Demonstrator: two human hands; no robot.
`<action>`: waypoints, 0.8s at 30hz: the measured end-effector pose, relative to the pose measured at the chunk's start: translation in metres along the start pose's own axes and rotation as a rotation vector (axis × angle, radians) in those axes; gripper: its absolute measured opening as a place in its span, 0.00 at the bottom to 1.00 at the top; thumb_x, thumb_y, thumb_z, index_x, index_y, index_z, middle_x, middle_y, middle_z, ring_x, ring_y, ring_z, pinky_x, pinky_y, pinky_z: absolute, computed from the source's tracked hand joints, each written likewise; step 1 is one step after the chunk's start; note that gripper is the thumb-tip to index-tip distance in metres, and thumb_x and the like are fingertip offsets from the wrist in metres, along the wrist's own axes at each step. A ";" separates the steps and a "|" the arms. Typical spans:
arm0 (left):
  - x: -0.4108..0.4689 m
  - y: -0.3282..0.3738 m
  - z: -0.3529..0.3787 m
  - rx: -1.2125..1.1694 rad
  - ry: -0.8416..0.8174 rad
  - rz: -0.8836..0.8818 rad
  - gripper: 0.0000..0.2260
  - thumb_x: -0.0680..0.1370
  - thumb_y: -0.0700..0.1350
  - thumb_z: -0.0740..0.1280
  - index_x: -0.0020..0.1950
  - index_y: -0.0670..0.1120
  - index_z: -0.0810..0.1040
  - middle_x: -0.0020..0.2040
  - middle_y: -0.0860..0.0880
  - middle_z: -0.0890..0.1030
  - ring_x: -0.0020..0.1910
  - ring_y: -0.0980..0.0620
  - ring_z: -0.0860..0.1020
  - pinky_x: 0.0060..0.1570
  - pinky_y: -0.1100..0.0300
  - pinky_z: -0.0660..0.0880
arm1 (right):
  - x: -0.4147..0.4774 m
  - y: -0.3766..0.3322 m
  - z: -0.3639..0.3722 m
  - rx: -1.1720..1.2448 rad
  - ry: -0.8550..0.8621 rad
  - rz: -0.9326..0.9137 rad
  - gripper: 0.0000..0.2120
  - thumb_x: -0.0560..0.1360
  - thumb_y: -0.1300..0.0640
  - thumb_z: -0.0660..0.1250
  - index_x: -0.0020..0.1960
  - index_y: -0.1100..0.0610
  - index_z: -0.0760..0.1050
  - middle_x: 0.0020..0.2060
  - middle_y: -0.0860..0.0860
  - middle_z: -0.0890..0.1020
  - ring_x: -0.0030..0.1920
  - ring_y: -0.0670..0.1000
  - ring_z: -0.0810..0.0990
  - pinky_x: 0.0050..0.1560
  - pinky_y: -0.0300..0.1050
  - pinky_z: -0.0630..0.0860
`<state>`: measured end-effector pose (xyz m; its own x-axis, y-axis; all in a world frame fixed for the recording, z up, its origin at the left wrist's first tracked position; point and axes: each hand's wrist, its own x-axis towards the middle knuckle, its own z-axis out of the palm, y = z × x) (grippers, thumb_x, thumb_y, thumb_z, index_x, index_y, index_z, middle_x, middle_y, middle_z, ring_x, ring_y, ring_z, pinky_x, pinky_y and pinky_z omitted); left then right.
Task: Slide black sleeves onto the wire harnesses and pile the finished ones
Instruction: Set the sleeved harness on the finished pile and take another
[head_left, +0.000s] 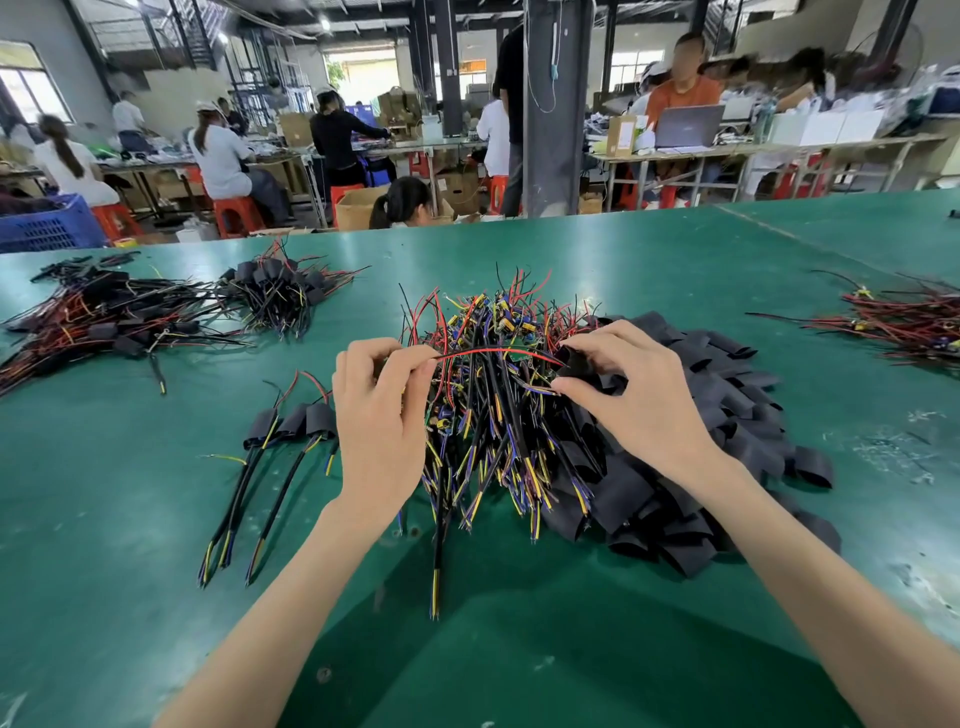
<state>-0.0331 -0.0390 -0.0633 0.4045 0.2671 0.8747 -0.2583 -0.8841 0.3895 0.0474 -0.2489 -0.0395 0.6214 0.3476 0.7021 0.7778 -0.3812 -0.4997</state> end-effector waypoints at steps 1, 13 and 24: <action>0.000 0.000 0.000 0.007 0.001 0.003 0.09 0.79 0.42 0.62 0.51 0.41 0.80 0.47 0.43 0.73 0.46 0.43 0.71 0.46 0.46 0.70 | 0.000 -0.002 -0.001 0.024 -0.009 0.000 0.14 0.68 0.60 0.76 0.53 0.60 0.81 0.47 0.53 0.79 0.45 0.52 0.79 0.53 0.49 0.76; 0.001 -0.003 0.000 0.060 0.040 -0.009 0.09 0.80 0.42 0.62 0.51 0.41 0.81 0.47 0.42 0.73 0.47 0.47 0.69 0.48 0.49 0.68 | 0.001 -0.010 -0.005 0.176 -0.055 0.006 0.14 0.68 0.61 0.75 0.54 0.60 0.81 0.49 0.52 0.80 0.50 0.51 0.79 0.55 0.47 0.75; -0.002 -0.001 0.001 0.135 -0.057 0.184 0.09 0.79 0.42 0.63 0.52 0.43 0.81 0.47 0.43 0.74 0.46 0.47 0.68 0.47 0.54 0.65 | -0.001 -0.007 -0.002 0.040 -0.026 -0.096 0.15 0.69 0.61 0.75 0.55 0.61 0.80 0.48 0.54 0.79 0.49 0.53 0.78 0.54 0.44 0.74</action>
<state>-0.0330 -0.0393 -0.0658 0.4116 0.0780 0.9080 -0.2137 -0.9603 0.1794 0.0411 -0.2484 -0.0355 0.5457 0.4030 0.7347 0.8367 -0.3108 -0.4510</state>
